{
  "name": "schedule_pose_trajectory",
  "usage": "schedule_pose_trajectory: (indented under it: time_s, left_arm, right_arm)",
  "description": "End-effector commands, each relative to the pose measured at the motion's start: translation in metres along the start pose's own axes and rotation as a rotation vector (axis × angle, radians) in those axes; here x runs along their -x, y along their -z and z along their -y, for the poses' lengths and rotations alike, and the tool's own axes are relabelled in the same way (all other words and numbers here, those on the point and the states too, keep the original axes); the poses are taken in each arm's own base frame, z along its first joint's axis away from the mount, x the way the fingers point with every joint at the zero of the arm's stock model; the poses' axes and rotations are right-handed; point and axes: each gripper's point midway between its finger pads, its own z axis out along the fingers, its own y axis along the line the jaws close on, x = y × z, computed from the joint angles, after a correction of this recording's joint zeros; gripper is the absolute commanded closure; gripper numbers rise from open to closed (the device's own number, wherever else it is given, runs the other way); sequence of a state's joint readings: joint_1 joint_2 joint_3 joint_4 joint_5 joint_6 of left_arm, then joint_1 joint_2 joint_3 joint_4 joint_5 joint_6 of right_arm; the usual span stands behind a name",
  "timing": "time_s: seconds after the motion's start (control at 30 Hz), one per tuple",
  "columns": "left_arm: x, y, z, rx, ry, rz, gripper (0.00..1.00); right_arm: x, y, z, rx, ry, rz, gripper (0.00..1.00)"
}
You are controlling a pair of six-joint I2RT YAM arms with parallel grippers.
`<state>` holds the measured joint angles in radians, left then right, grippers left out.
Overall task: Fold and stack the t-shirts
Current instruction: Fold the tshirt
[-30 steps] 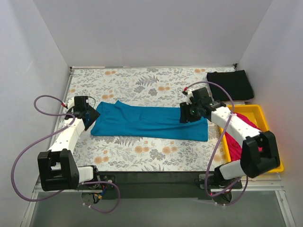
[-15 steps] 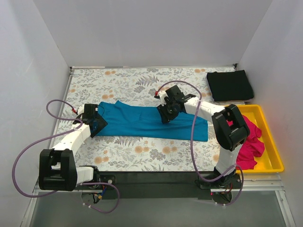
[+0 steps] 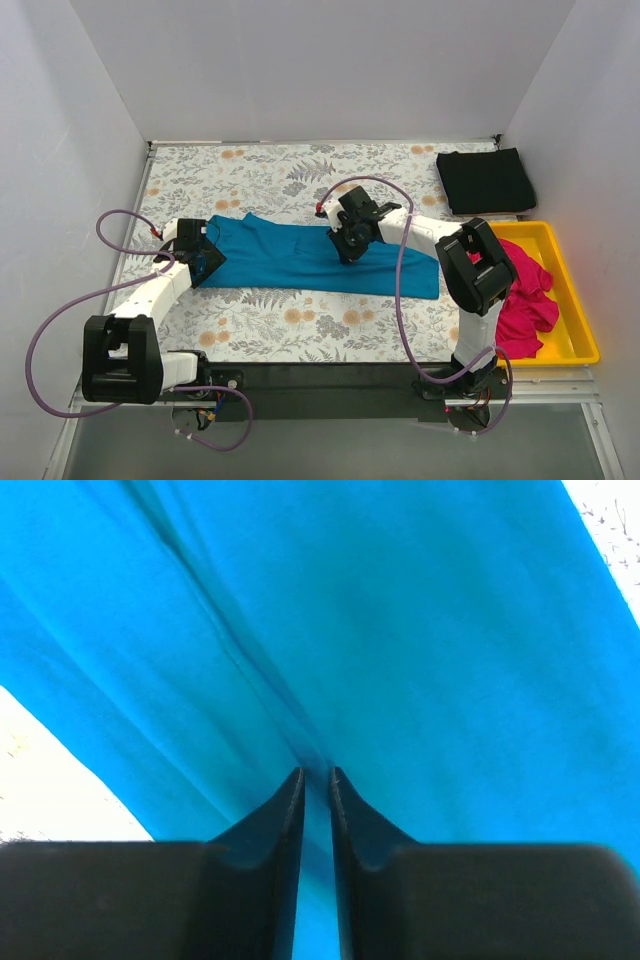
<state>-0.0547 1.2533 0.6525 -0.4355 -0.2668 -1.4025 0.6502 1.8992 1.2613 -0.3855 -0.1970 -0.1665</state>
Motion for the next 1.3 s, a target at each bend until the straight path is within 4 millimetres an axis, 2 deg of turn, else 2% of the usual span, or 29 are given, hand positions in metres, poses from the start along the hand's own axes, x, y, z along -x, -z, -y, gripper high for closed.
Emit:
schedule_pose_trajectory:
  time_s: [0.0,0.17,0.3,0.57,0.83,1.07,1.27]
  left_arm:
    - [0.016,0.005,0.008,-0.02,0.01,0.055,0.45]
    - [0.016,0.005,0.007,-0.016,0.007,0.056,0.45]
    - [0.015,0.004,0.008,-0.021,0.007,0.052,0.45]
    - [0.015,0.003,0.008,-0.019,0.004,0.05,0.45]
    - [0.013,0.002,0.008,-0.016,-0.001,0.042,0.45]
    - [0.011,0.001,0.007,-0.014,-0.004,0.036,0.45]
    - [0.011,0.0,0.008,-0.016,-0.005,0.032,0.45]
  right_arm:
    - [0.018,0.008,0.0,-0.013,0.042,0.052,0.85]
    - [0.022,0.014,0.006,-0.048,0.048,0.055,0.99]
    - [0.034,0.022,0.011,-0.085,0.066,0.081,0.99]
    - [0.038,0.024,0.016,-0.133,0.091,0.064,0.99]
    - [0.034,0.013,0.021,-0.149,0.103,0.033,0.99]
    - [0.049,0.011,0.021,-0.179,0.172,0.034,0.99]
    - [0.047,0.005,0.021,-0.203,0.207,0.003,0.97]
